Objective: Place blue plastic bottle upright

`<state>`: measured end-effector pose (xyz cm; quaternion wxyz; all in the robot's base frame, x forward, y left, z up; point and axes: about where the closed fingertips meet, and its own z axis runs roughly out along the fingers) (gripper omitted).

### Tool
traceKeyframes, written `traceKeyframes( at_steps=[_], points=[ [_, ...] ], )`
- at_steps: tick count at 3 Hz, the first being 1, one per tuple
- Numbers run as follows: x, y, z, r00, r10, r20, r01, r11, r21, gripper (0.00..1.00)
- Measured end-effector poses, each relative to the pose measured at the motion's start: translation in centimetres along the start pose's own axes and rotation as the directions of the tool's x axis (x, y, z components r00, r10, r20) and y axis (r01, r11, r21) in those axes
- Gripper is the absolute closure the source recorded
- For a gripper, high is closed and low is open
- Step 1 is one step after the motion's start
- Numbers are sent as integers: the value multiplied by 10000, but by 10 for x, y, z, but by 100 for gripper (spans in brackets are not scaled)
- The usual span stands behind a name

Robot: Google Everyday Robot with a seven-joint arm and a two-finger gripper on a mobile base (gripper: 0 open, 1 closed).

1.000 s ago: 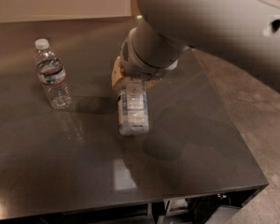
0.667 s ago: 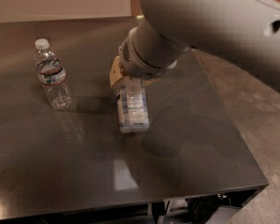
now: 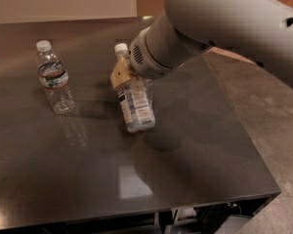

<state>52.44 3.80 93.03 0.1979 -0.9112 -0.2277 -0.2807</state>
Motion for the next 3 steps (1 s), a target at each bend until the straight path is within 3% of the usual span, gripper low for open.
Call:
traceKeyframes(
  at_steps=[1,2,3],
  points=[
    [8,-10,0,9944,-972,-422,1008,9904,945,100],
    [14,-24,-7,9755,-1849,-1193,2022,9669,1553,100],
    [17,-33,-17,9420,-2640,-2072,3042,9325,1949,100]
  ],
)
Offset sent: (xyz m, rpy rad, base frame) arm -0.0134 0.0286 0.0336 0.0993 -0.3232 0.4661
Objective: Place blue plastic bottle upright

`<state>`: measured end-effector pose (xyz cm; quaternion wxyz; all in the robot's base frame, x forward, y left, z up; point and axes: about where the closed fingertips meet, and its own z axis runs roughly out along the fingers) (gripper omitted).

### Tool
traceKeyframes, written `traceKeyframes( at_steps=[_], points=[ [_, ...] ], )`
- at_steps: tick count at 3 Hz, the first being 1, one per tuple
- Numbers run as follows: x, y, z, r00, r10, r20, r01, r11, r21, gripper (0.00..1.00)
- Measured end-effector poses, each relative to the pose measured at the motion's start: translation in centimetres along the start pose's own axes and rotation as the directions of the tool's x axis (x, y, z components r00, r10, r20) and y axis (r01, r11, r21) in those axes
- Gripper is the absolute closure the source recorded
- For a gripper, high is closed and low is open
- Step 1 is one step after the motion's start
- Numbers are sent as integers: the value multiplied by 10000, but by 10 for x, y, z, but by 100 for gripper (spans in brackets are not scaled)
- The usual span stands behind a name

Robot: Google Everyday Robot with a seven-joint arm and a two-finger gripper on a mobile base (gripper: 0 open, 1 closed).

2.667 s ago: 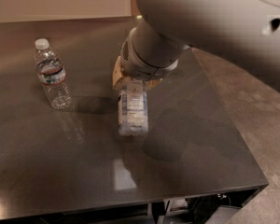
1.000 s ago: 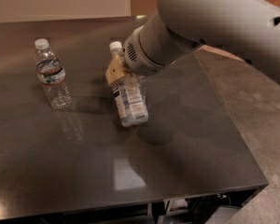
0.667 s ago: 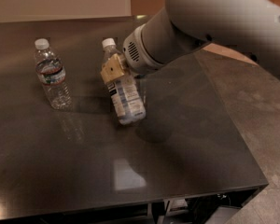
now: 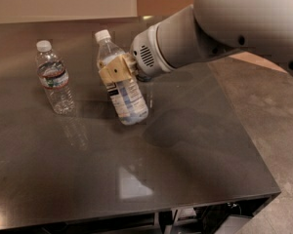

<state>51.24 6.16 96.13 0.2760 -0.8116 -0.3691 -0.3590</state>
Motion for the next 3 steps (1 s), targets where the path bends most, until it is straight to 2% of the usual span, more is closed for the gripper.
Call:
traceKeyframes(
  at_steps=[1,2,3],
  points=[
    [3,-2,-9,9936,-824,-776,854,9957,364,100],
    [4,-4,-12,9816,-1725,-820,1752,9842,268,100],
    [4,-4,-11,9814,-1739,-817,1766,9839,268,100]
  ],
)
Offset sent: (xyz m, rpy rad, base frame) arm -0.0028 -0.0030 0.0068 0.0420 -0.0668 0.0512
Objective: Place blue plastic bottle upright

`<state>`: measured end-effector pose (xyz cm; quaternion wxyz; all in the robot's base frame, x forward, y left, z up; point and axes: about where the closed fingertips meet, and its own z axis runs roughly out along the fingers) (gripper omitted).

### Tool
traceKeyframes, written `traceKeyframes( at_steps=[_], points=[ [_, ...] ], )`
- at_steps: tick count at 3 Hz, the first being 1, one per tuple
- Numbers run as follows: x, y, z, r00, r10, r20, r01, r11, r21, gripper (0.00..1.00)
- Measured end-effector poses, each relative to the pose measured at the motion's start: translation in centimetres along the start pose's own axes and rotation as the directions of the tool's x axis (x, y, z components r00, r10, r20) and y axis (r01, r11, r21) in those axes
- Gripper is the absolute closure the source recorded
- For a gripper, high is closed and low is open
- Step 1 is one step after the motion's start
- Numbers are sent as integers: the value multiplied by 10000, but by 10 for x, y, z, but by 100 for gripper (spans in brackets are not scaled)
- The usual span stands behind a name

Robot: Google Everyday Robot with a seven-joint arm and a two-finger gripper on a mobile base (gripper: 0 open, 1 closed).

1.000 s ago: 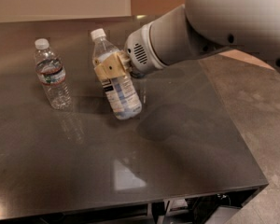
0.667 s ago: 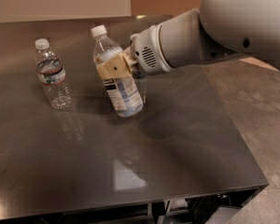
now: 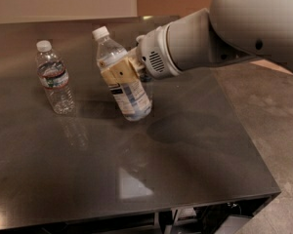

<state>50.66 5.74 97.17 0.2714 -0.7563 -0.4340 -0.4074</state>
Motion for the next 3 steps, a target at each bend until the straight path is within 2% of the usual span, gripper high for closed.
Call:
traceKeyframes(
  at_steps=[1,2,3],
  points=[
    [1,1,-3,9989,-98,-449,90,9998,-169,100],
    [0,4,-5,9914,-334,-1263,297,9991,-316,100],
    [-1,7,-5,9729,-923,-2120,861,9955,-383,100]
  ],
)
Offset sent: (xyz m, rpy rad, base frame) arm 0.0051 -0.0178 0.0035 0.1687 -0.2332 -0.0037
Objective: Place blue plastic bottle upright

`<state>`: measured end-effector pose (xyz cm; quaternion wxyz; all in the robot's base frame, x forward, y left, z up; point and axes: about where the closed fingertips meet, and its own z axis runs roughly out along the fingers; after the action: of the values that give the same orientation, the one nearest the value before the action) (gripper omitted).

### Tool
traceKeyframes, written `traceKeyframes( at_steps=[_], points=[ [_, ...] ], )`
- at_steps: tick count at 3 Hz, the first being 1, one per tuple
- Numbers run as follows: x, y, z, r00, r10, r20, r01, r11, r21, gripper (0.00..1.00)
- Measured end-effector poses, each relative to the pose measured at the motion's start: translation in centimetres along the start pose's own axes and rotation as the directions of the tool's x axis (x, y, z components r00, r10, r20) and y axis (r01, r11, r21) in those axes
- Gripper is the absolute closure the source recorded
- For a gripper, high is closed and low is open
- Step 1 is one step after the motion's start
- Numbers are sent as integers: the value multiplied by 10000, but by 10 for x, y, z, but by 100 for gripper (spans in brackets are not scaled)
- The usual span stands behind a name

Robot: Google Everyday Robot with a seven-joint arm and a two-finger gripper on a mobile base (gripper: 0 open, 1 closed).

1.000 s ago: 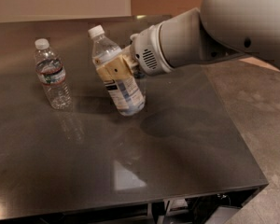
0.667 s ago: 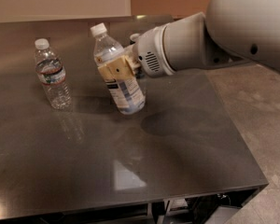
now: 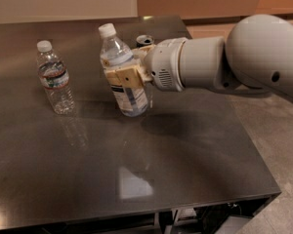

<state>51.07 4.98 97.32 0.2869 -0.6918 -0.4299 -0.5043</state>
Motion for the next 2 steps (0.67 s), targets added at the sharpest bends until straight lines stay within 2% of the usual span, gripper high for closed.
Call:
traceKeyframes(
  at_steps=[1,2],
  points=[
    [-11,3,2,9951,-271,-954,305,9990,338,100],
    [-22,-2,4,9816,45,-1909,128,9959,894,100]
  ],
)
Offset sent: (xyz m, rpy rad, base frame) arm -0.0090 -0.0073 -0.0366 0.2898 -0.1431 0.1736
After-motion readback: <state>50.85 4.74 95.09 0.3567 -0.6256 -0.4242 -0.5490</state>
